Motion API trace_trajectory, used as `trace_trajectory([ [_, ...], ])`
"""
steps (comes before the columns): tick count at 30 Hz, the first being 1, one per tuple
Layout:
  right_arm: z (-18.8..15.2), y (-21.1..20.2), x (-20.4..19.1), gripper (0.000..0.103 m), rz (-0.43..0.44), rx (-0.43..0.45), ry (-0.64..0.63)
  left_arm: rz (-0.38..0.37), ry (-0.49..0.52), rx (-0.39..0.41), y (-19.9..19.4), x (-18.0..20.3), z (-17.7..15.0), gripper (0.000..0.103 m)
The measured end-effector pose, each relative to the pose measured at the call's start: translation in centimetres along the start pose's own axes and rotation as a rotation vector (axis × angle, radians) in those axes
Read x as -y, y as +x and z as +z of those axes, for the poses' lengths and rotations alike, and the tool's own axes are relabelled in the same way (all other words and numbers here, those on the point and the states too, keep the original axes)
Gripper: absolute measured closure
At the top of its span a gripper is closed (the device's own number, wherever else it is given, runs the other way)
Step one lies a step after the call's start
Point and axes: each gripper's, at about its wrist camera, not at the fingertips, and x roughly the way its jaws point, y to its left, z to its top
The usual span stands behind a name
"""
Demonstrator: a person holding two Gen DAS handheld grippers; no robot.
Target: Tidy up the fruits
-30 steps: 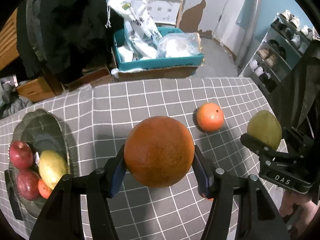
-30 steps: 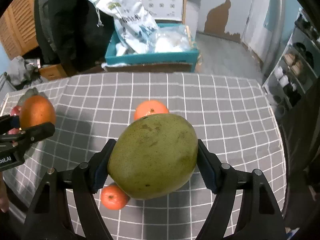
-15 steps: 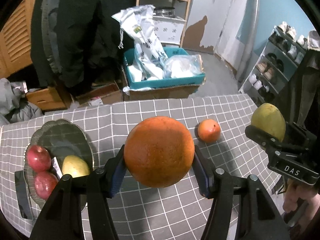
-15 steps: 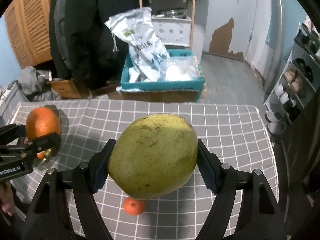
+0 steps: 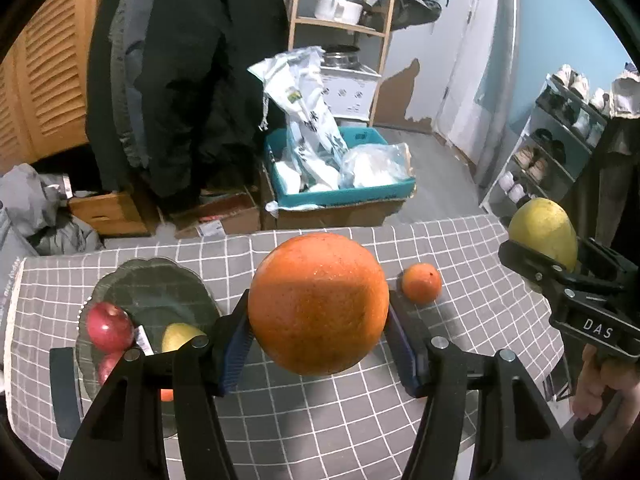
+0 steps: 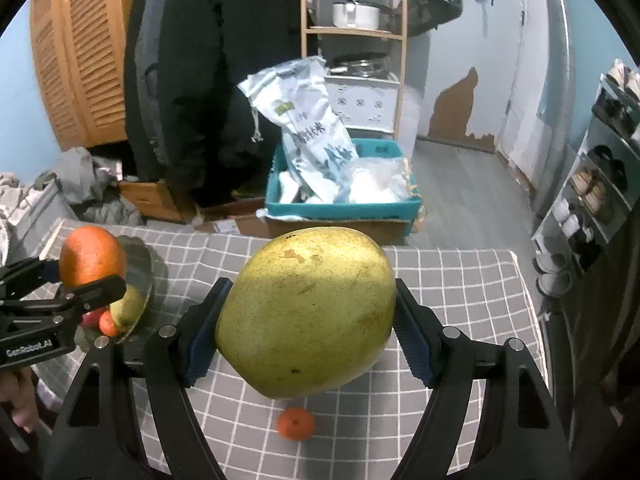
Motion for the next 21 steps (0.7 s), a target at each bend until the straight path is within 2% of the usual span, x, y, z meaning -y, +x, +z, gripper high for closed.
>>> trace_trajectory([
  [21, 2.6, 1.9, -6.9, 0.026, 0.101, 0.001, -0.064, 0.087, -0.105, 0.031, -1.7, -7.0, -0.3, 0.041],
])
